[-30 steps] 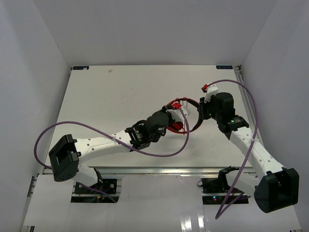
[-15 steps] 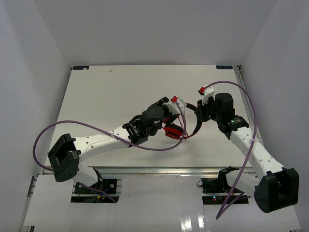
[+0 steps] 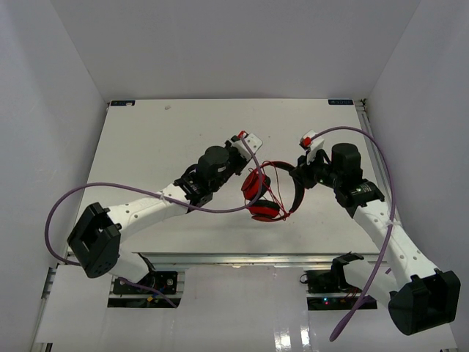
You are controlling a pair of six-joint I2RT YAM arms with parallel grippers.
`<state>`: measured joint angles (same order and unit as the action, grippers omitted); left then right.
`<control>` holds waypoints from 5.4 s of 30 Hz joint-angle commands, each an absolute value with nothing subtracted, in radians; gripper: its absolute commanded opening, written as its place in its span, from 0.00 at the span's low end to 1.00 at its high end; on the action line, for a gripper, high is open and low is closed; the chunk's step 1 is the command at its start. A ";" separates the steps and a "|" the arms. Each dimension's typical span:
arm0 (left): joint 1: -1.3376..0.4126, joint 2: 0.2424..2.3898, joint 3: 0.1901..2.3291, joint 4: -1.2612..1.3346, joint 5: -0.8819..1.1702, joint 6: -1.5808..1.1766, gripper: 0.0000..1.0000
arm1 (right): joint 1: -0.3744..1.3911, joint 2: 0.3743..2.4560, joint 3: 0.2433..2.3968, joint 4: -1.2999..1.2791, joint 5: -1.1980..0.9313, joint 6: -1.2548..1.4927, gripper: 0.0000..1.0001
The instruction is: Wrap the headphones
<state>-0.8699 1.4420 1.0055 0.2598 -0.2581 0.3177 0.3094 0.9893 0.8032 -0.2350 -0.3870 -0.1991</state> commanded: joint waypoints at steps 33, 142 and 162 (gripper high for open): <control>-0.653 1.345 0.253 1.189 0.403 -0.528 0.98 | 0.295 1.053 0.991 -0.290 -0.592 -0.155 0.08; -1.022 1.737 0.635 0.845 -0.010 -0.558 0.00 | 0.293 1.524 0.773 0.246 0.127 0.172 0.08; -1.011 1.678 0.599 0.756 -0.002 -0.597 0.18 | 0.262 1.565 0.790 0.222 0.060 0.106 0.49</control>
<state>-1.0096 1.7434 0.6062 0.7728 -0.0180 -0.5852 0.2847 1.6050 0.7628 0.1670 0.0663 0.1185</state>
